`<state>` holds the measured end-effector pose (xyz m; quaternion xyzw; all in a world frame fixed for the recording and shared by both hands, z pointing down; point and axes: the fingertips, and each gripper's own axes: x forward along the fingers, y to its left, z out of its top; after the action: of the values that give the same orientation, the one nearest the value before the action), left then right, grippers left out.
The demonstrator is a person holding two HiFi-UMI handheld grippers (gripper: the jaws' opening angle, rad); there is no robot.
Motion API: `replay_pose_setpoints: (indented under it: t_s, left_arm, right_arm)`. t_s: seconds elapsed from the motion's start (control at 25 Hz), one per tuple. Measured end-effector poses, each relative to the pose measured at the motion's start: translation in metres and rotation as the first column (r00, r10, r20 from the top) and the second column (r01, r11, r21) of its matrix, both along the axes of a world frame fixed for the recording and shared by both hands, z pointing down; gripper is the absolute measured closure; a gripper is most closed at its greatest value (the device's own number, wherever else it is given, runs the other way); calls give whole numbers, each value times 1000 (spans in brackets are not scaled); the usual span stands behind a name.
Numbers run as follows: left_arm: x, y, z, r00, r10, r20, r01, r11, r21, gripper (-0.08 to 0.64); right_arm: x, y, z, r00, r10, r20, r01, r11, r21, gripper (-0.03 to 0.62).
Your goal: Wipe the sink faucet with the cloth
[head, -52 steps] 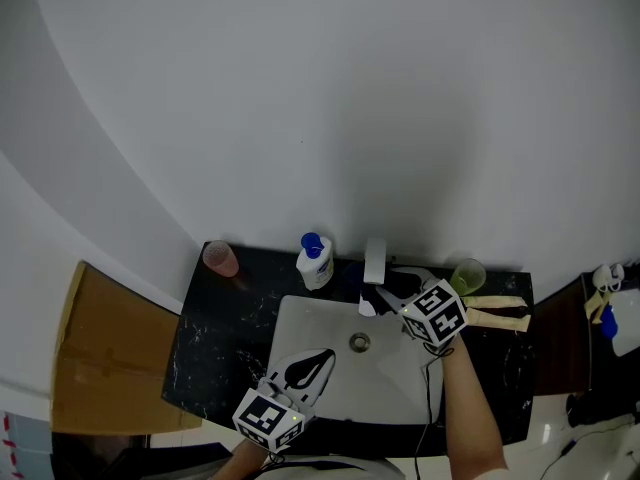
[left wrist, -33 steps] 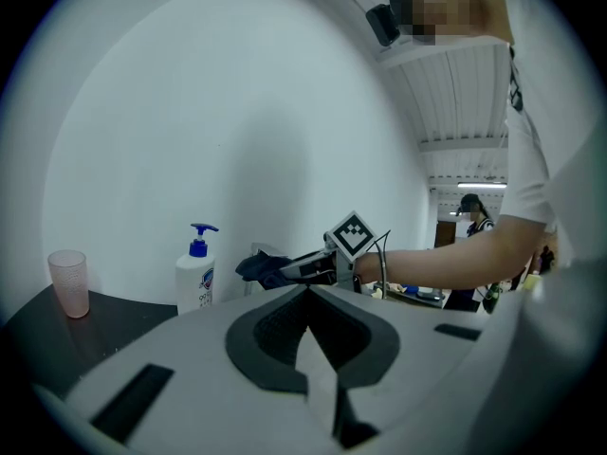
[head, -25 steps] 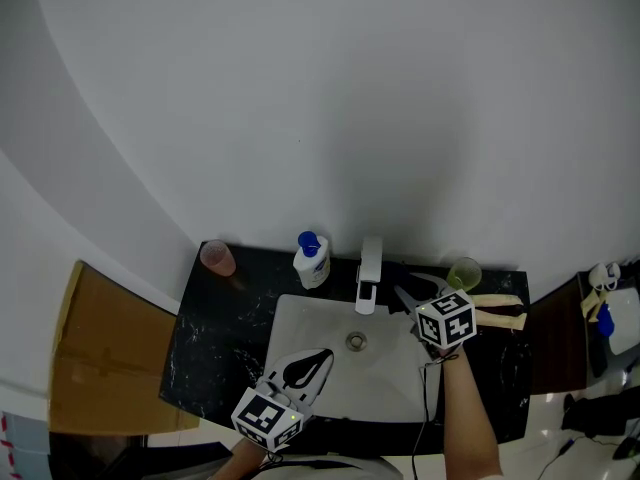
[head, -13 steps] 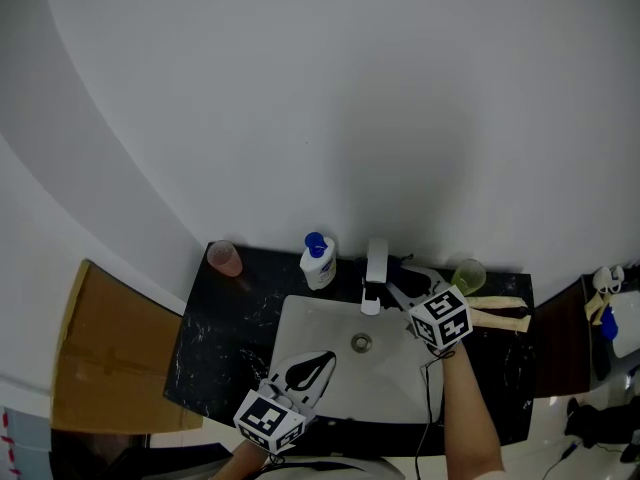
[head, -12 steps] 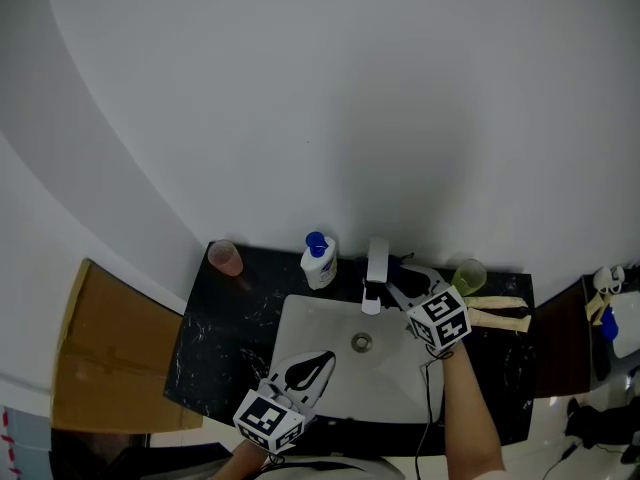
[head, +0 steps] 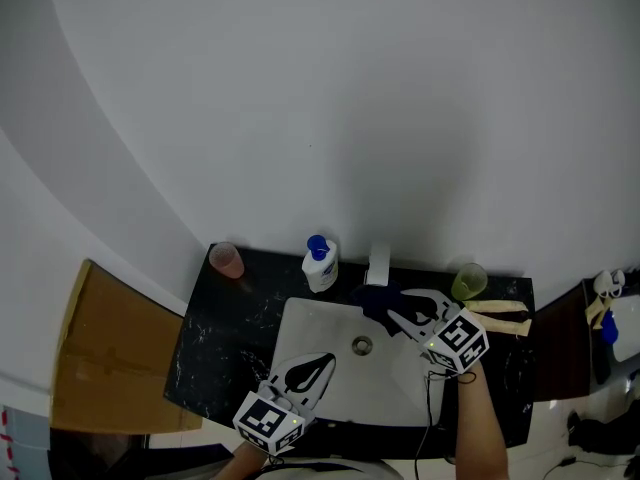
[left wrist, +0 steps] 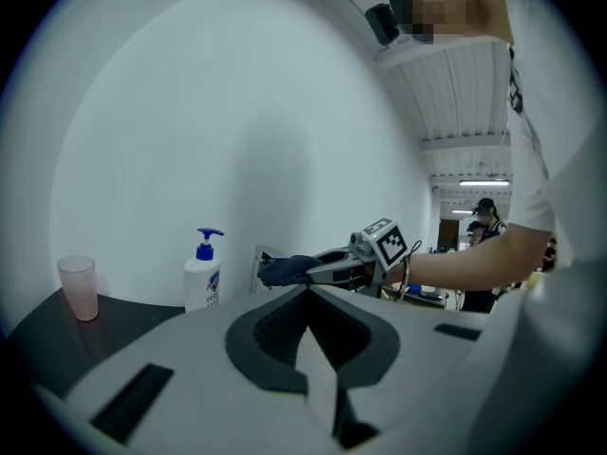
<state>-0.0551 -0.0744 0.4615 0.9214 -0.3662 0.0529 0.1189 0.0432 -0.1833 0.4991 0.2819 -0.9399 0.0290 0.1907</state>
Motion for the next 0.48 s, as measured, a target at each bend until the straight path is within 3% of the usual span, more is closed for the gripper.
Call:
replay_pose_setpoints:
  t_s: [0.24, 0.32, 0.48]
  left_arm:
    - [-3, 0, 2, 1000, -7, 5, 7, 1000, -3, 558]
    - [-5, 0, 3, 1000, -9, 5, 9, 1000, 0, 558]
    - [-7, -3, 2, 1000, -12, 2, 12, 1000, 4, 558]
  right_arm:
    - [17, -55, 1, 985, 163, -61, -159, 985, 73, 469]
    - [12, -55, -1, 988, 143, -61, -138, 987, 81, 469]
    - [3, -17, -8, 999, 2, 32, -2, 1000, 15, 469]
